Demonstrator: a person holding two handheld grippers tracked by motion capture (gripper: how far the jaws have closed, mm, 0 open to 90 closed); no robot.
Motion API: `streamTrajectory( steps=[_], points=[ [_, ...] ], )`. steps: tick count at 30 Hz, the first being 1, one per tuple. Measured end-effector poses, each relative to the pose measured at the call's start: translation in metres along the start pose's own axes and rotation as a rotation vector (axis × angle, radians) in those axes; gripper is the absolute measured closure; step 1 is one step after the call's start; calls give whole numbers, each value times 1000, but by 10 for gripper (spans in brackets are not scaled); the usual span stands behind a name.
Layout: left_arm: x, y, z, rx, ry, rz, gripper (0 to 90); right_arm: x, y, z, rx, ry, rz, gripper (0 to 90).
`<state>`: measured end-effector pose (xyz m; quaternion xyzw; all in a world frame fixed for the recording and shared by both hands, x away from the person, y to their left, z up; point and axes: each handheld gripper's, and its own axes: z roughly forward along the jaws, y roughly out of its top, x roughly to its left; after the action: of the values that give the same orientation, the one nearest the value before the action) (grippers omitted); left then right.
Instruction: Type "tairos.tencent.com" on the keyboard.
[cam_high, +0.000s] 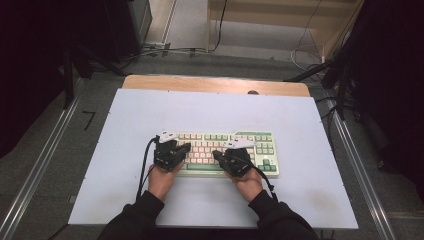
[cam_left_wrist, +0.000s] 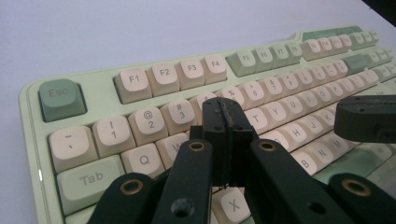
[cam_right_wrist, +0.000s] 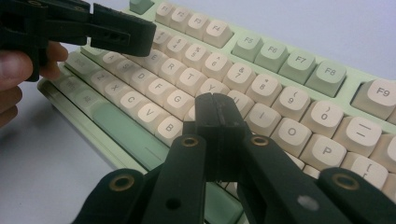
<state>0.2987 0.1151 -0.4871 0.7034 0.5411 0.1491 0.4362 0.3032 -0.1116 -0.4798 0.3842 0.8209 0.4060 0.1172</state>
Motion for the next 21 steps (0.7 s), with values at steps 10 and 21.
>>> streamTrajectory(
  steps=[10,21],
  points=[
    [0,0,6,7,17,6,900,0,0,0,0,1,0,877],
    [-1,0,8,15,27,13,900,0,0,1,0,1,0,877]
  ],
)
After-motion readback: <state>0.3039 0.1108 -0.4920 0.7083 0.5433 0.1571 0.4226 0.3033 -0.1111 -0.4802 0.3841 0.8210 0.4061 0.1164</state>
